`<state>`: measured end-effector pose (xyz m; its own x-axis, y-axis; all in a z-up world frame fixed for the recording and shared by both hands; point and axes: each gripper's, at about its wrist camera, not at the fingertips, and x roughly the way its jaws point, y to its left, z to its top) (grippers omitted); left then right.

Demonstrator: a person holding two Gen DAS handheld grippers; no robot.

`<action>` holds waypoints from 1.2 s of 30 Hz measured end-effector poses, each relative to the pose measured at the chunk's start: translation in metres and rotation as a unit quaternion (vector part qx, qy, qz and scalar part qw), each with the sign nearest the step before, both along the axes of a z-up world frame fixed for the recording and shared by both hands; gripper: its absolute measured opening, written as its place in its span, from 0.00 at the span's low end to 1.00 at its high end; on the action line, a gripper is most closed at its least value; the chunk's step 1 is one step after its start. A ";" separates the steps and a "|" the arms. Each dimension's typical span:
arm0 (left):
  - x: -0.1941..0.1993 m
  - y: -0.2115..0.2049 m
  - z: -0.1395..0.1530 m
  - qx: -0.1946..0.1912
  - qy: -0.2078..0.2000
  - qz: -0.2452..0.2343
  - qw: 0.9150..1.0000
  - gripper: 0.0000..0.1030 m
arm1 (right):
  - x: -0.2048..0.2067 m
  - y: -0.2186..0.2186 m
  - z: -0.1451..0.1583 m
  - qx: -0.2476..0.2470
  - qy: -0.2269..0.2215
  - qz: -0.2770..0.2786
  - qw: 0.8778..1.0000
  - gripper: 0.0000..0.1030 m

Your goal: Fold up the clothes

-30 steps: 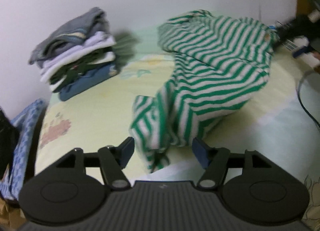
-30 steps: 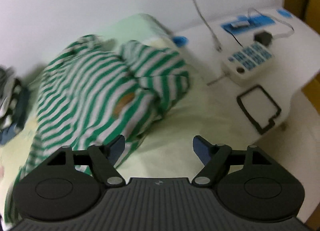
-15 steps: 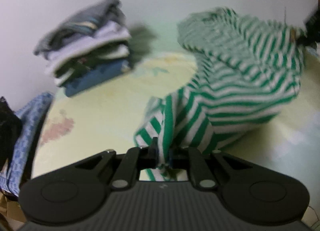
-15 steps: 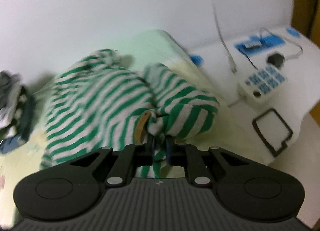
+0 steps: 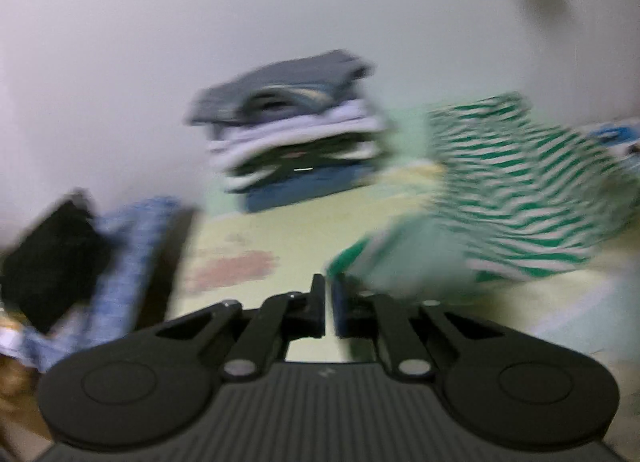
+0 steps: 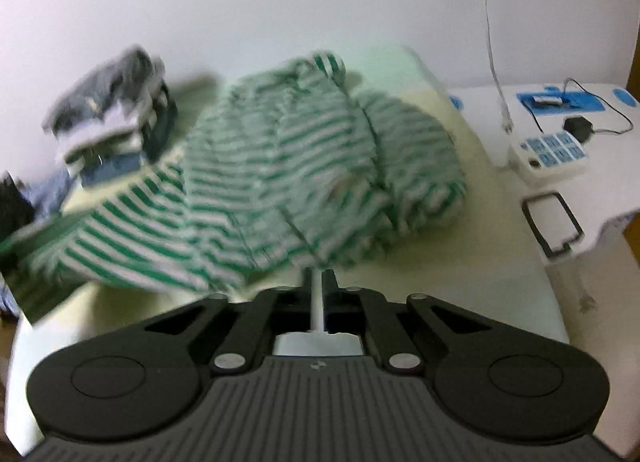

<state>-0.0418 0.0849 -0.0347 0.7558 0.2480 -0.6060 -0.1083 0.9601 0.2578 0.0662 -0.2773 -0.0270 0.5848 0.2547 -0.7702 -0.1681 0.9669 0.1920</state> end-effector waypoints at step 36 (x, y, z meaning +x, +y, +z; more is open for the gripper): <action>0.048 -0.083 -0.060 0.135 -0.011 -0.027 0.990 0.01 | 0.066 0.000 -0.020 0.051 -0.026 -0.081 0.995 0.15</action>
<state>0.0066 0.0022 -0.0951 0.7841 0.3586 -0.5065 -0.0674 0.8606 0.5049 0.1319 -0.2768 -0.0474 0.6627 0.2287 -0.7131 -0.0239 0.9582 0.2850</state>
